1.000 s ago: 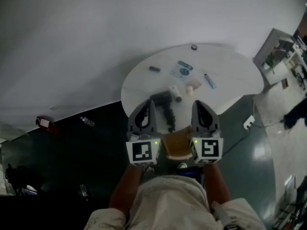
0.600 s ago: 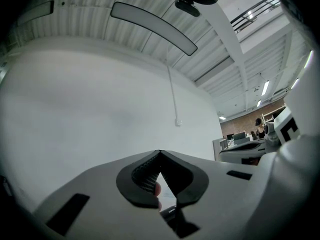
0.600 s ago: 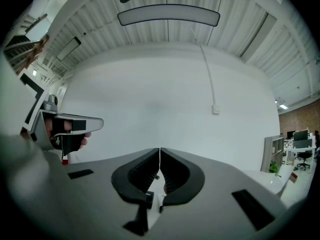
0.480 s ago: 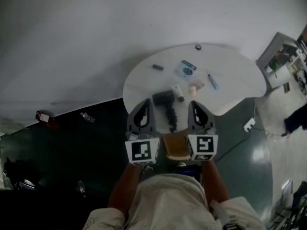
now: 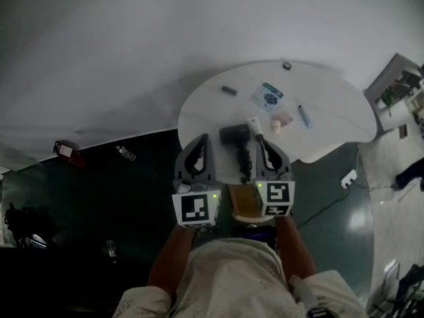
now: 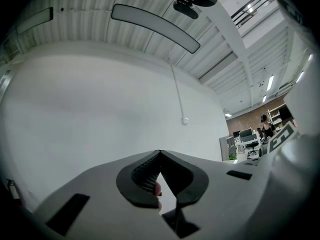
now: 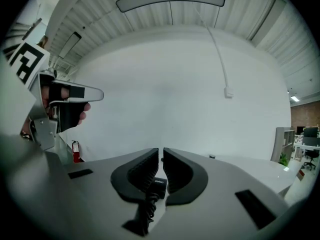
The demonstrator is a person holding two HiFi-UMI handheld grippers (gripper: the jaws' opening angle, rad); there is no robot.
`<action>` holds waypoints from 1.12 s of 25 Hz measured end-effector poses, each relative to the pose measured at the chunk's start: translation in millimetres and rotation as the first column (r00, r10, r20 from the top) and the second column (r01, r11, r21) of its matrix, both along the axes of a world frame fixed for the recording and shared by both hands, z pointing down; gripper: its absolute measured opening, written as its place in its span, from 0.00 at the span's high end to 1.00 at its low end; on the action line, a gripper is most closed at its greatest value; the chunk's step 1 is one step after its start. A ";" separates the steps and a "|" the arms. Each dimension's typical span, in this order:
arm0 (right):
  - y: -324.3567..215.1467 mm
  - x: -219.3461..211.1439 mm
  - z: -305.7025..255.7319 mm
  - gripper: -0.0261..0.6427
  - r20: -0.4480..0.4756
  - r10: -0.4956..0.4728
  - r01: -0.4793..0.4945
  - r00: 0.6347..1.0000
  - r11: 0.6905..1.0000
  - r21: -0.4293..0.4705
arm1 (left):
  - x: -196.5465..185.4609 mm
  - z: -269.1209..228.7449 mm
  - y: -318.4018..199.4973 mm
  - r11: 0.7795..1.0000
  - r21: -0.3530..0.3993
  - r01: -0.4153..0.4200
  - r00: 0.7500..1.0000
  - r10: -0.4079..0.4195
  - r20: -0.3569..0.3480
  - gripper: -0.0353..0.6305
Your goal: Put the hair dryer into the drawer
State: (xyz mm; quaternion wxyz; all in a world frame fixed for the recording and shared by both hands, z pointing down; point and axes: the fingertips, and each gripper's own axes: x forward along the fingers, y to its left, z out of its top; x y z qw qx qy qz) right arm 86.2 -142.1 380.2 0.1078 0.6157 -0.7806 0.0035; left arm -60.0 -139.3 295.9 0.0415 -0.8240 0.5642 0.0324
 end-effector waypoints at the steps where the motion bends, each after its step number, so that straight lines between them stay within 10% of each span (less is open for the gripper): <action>1: -1.6 -1.4 4.7 0.93 -0.003 -0.004 0.004 1.000 1.000 -0.013 | -1.3 -0.1 0.2 1.000 0.001 0.004 1.000 -0.004 0.002 0.94; 28: -45.8 -32.6 146.0 0.56 0.004 -0.095 0.087 0.995 0.893 -0.441 | -40.1 13.0 19.2 0.992 -0.020 0.127 0.992 -0.127 0.010 0.94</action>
